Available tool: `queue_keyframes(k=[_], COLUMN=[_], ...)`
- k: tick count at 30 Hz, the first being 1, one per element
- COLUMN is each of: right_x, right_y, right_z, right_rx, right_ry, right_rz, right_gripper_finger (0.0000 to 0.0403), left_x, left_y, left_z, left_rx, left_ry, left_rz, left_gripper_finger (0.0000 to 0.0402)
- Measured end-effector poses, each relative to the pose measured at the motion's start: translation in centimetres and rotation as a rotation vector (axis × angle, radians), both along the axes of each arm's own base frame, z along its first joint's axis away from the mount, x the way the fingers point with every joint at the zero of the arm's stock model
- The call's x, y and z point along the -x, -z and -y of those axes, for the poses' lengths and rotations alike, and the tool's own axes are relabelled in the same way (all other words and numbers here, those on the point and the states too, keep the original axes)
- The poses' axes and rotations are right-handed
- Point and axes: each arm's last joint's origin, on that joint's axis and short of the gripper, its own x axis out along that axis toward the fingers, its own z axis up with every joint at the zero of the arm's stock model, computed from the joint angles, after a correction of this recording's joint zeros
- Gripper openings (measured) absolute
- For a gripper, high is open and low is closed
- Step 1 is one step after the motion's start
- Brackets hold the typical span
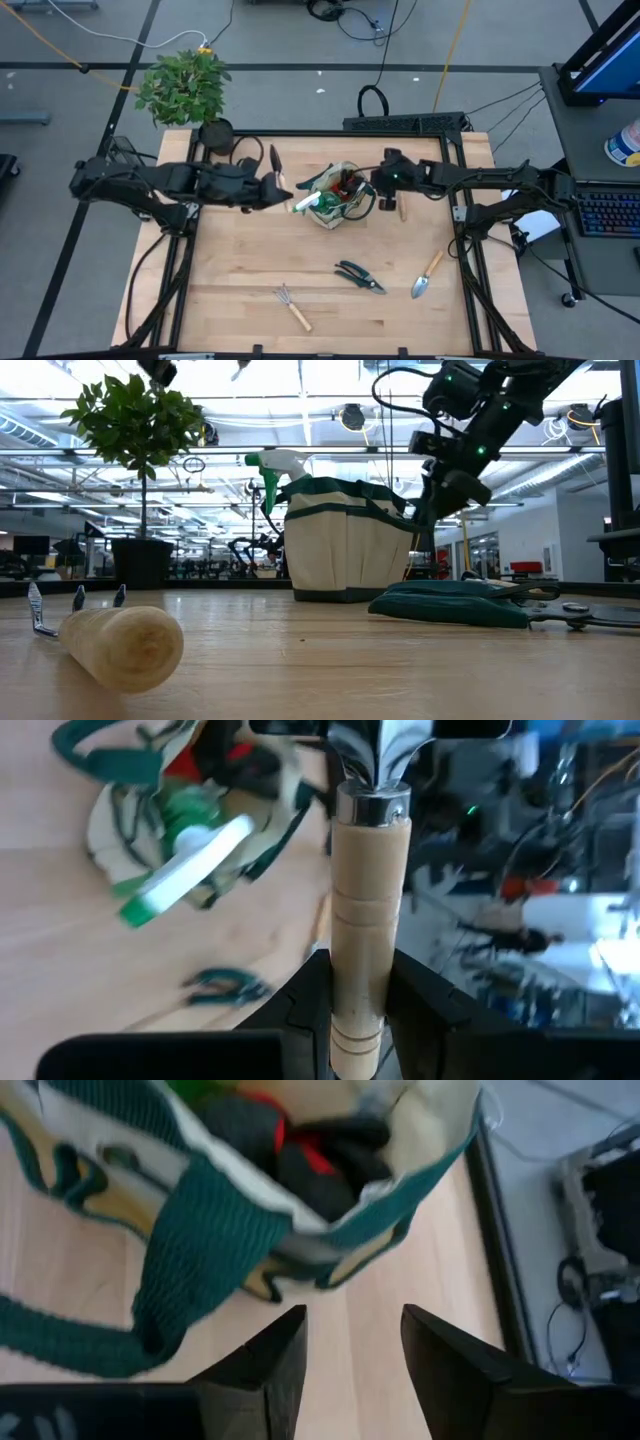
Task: Pick & Place Garden tools in Gardening bag
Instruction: Put the left light brown trowel into the light brown gardening bag
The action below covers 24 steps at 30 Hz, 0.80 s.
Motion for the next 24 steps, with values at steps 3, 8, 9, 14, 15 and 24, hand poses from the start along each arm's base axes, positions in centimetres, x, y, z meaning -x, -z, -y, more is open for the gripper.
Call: queue_keyframes(k=[3,8,9,14,15,24], right_x=[-0.3,-0.8,-0.9,-1.3,-1.4,-2.0], right_y=[-0.3,-0.9,-1.0,-1.7,-1.8,-2.9], right_z=[0.1,0.2,0.3,0.4,0.4,0.5], right_rx=[0.029,0.075,0.081,0.106,0.111,0.206], right_ry=[-0.019,-0.040,-0.039,-0.038,-0.038,-0.081], right_rz=[0.028,0.098,0.115,0.191,0.206,0.294], right_gripper_finger=[0.0157,0.0157,0.0157,0.0157,0.0157,0.0157], left_x=[-0.7,-2.6,-3.0,-5.3,-5.9,-9.2], left_y=[-1.3,-1.7,-1.7,-1.4,-1.5,-1.8], left_z=[0.2,0.4,0.4,0.7,0.8,1.2], left_rx=[0.001,0.014,0.014,0.044,0.049,0.076], left_ry=[-0.050,-0.073,-0.075,-0.069,-0.070,-0.068], left_rz=[0.042,0.034,0.028,0.069,0.090,0.246], left_gripper_finger=[0.0074,0.0074,0.0074,0.0074,0.0074,0.0074])
